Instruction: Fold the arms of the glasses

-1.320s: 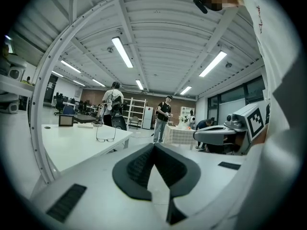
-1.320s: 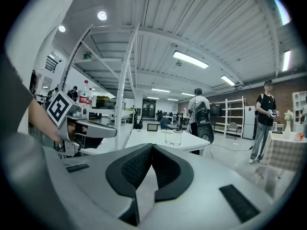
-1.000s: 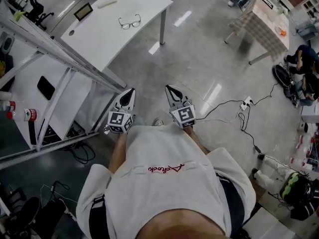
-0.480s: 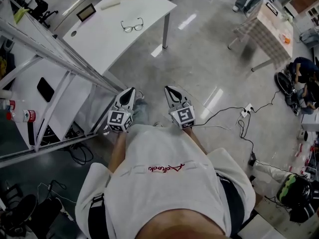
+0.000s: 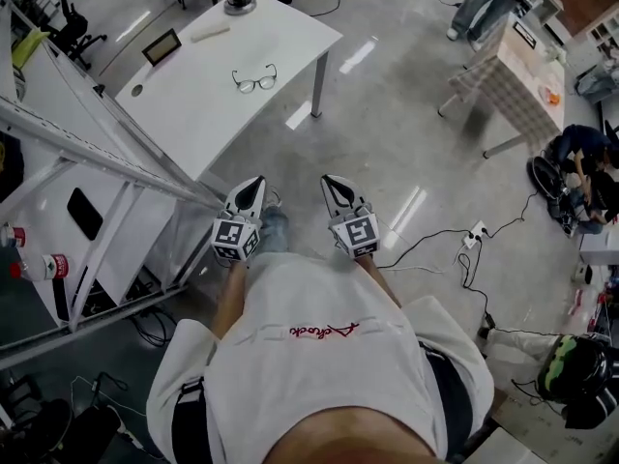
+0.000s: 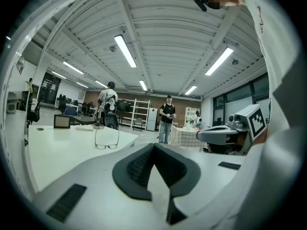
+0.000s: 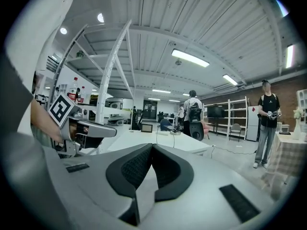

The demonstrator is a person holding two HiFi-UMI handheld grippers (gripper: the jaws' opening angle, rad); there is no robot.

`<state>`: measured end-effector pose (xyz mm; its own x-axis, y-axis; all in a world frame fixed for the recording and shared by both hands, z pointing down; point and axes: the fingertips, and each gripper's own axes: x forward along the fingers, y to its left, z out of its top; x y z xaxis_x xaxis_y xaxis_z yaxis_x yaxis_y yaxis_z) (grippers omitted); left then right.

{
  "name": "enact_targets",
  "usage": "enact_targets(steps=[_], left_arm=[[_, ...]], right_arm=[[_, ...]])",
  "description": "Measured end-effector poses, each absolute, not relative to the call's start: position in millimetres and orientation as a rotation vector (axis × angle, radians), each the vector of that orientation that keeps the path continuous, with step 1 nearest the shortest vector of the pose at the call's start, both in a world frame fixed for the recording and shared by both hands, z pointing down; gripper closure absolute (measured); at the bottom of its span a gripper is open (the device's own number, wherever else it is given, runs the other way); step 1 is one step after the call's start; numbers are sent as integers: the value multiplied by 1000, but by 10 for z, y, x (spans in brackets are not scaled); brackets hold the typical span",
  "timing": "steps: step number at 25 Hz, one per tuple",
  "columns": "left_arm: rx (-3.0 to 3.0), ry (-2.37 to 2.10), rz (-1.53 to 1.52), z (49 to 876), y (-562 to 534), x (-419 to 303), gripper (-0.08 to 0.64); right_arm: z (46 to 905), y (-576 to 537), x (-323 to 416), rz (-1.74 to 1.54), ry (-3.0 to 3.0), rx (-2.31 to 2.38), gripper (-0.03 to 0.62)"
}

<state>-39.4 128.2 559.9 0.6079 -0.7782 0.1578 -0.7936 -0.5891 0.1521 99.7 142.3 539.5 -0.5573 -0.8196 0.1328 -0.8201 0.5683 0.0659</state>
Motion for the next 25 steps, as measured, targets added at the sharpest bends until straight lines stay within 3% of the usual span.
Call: enact_targets(steps=[25], left_arm=[[2613,-1307,67,5406,-1255,-1203,538]], right_arm=[[5145,-1165,179,-59,-2621,1366,588]])
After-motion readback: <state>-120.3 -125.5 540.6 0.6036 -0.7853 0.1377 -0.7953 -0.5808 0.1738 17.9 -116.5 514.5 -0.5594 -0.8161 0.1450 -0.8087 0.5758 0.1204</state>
